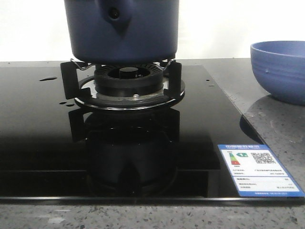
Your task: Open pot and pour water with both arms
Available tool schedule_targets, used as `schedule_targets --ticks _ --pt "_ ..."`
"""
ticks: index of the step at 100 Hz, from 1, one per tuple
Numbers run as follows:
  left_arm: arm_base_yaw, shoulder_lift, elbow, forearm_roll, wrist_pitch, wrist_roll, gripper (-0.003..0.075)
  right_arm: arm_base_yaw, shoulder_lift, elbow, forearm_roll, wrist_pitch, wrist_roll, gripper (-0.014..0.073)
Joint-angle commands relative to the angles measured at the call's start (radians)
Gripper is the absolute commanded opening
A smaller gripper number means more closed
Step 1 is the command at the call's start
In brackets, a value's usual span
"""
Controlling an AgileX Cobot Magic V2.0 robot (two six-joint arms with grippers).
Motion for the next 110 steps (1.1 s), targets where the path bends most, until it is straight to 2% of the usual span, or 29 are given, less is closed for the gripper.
schedule_targets --ticks 1,110 --pt "-0.006 -0.041 -0.039 -0.089 -0.007 0.009 0.0369 -0.009 -0.036 -0.034 0.013 -0.051 -0.009 0.0393" --pt "-0.006 -0.006 -0.039 -0.069 0.043 0.015 0.0369 -0.009 -0.036 -0.034 0.015 -0.051 -0.01 0.0393"
